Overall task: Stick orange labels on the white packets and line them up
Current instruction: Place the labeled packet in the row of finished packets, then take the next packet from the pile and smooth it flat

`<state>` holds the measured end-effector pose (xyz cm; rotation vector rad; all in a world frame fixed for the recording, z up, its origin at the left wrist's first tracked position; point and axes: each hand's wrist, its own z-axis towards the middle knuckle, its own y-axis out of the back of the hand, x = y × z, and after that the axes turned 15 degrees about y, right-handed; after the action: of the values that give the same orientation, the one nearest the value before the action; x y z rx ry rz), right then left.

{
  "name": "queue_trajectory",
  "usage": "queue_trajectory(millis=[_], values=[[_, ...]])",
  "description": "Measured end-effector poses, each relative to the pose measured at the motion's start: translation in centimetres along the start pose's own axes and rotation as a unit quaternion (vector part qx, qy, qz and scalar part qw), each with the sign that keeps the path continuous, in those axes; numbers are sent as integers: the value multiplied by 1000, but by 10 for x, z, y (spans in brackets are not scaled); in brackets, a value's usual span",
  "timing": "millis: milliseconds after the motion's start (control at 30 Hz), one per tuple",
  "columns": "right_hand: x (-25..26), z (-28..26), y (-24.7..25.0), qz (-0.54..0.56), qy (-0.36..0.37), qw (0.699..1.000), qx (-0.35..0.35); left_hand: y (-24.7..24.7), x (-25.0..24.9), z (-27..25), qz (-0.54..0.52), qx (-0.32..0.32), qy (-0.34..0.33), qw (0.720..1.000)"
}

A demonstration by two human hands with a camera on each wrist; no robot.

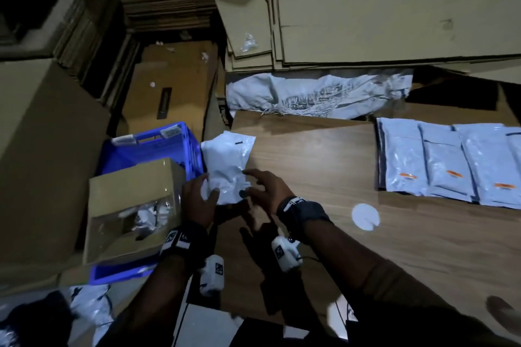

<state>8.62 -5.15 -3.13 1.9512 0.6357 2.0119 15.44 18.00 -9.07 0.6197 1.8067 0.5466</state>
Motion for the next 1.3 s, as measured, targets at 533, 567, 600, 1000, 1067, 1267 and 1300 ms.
queue_trajectory(millis=[533, 567, 600, 1000, 1067, 1267, 1300], values=[[-33, -24, -20, 32, -134, 979, -151, -58, -20, -57, -82, 264, 8, 961], [-39, -37, -14, 39, -144, 975, -164, -62, -24, -65, -92, 287, 16, 953], [-44, -53, -9, 37, -154, 973, -169, -68, -26, -73, -105, 306, 24, 946], [-87, -231, 73, -22, -189, 960, -203, -117, -36, -137, 49, 272, -87, 957], [-96, -256, 83, -28, -192, 958, -209, -127, -38, -152, 73, 273, -83, 956], [-109, -314, 106, -68, -208, 962, -163, -166, -42, -209, 178, 239, -195, 934], [-111, -320, 110, -82, -204, 964, -147, -170, -47, -215, 190, 230, -185, 936]])
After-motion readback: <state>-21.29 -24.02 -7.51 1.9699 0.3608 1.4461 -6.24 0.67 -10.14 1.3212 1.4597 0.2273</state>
